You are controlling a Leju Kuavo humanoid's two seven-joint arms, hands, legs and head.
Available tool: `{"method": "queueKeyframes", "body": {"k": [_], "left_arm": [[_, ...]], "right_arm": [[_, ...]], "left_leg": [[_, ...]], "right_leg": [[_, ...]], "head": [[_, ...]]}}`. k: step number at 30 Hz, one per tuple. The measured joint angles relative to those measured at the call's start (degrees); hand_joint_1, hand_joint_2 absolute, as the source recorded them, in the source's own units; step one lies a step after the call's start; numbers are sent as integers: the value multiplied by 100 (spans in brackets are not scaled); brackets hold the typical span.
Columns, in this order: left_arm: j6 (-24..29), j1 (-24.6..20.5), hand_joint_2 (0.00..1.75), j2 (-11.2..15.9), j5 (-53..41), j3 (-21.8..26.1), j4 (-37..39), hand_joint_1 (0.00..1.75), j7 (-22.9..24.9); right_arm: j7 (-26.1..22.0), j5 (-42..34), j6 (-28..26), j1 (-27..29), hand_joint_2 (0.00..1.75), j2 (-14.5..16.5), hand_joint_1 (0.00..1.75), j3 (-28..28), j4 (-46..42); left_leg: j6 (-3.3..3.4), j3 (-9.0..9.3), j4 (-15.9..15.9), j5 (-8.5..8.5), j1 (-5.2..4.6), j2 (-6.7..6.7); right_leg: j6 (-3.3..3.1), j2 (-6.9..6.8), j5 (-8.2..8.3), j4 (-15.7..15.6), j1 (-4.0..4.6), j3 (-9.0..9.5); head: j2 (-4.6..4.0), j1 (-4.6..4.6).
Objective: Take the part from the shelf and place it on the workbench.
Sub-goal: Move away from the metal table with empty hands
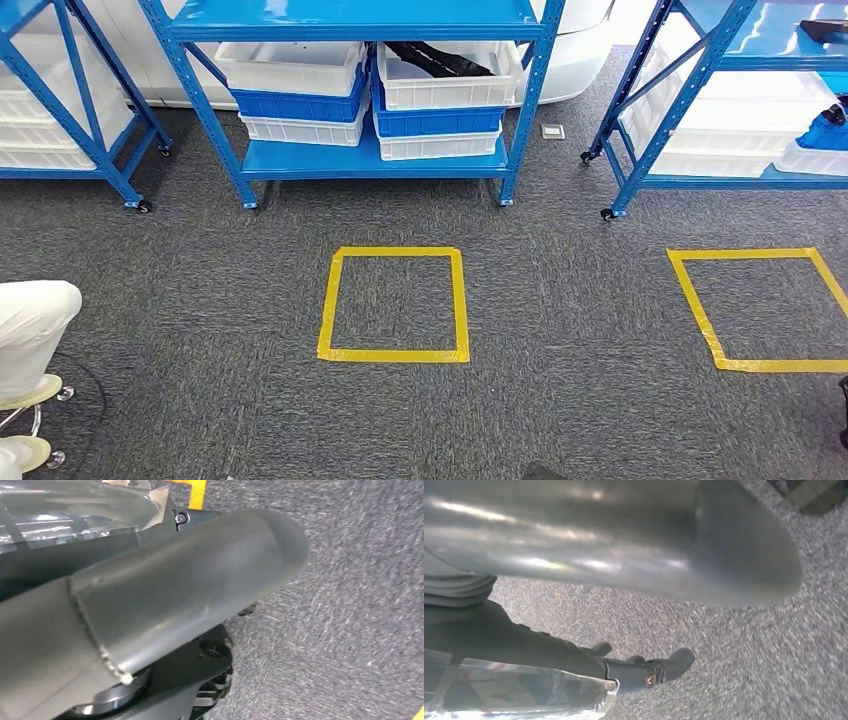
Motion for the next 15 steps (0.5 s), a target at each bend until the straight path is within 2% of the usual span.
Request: {"method": "queueKeyframes", "body": {"k": [2,3,4,5,6,7,8,9,11,13,15], "left_arm": [[0,-2,0,5,1,1,0,0,0],[-3,1,0,1,1,1,0,0,0],[-8,6,0,-4,1,1,0,0,0],[-15,11,0,-7,1,1,0,0,0],[-26,14,0,-11,1,1,0,0,0],[-39,14,0,-11,1,1,0,0,0],[-55,13,0,-12,1,1,0,0,0],[-68,12,0,-13,1,1,0,0,1],[-83,10,0,-14,0,1,0,0,2],[-92,7,0,-10,-5,1,-2,0,4],[-116,5,0,-5,-24,1,-3,0,7]], "right_arm": [[5,9,1,10,0,1,0,-2,0],[9,14,1,19,0,1,0,-3,0],[11,19,1,26,0,3,0,-3,0],[14,23,1,30,0,3,0,-3,0],[16,29,1,30,0,2,0,-4,0],[19,37,1,27,0,0,0,-6,0],[24,43,1,23,0,-2,0,-9,0],[34,49,1,21,0,-3,0,-12,0],[56,56,2,20,0,-2,0,-20,0],[70,60,2,23,0,1,0,-28,-1],[79,64,-1,27,0,1,0,-49,-2]], "left_leg": [[38,26,-3,-25,-8,-5],[43,40,-1,-43,-14,-12],[41,58,1,-62,-17,-20],[32,86,4,-85,-20,-28],[18,124,5,-113,-23,-35],[-3,157,10,-144,-31,-39],[-31,189,17,-184,-45,-41],[-59,211,21,-218,-59,-42],[-110,233,20,-266,-67,-39],[-167,227,76,-317,-42,-31],[-240,45,476,-535,-10,-26]], "right_leg": [[-24,-1,-248,724,6,-426],[-1,-1,-274,928,8,-575],[38,-1,-217,945,10,-626],[91,-2,-67,727,10,-556],[138,-7,137,337,9,-392],[154,-16,320,-67,12,-213],[141,-23,462,-405,21,-50],[102,-28,530,-597,33,48],[11,-25,537,-667,54,101],[-54,-18,530,-693,6,137],[-125,-17,504,-718,-46,196]], "head": [[1,3],[1,1],[1,1],[1,1],[0,1],[0,2],[0,0],[0,-4],[0,-8],[0,-8],[0,-20]]}}
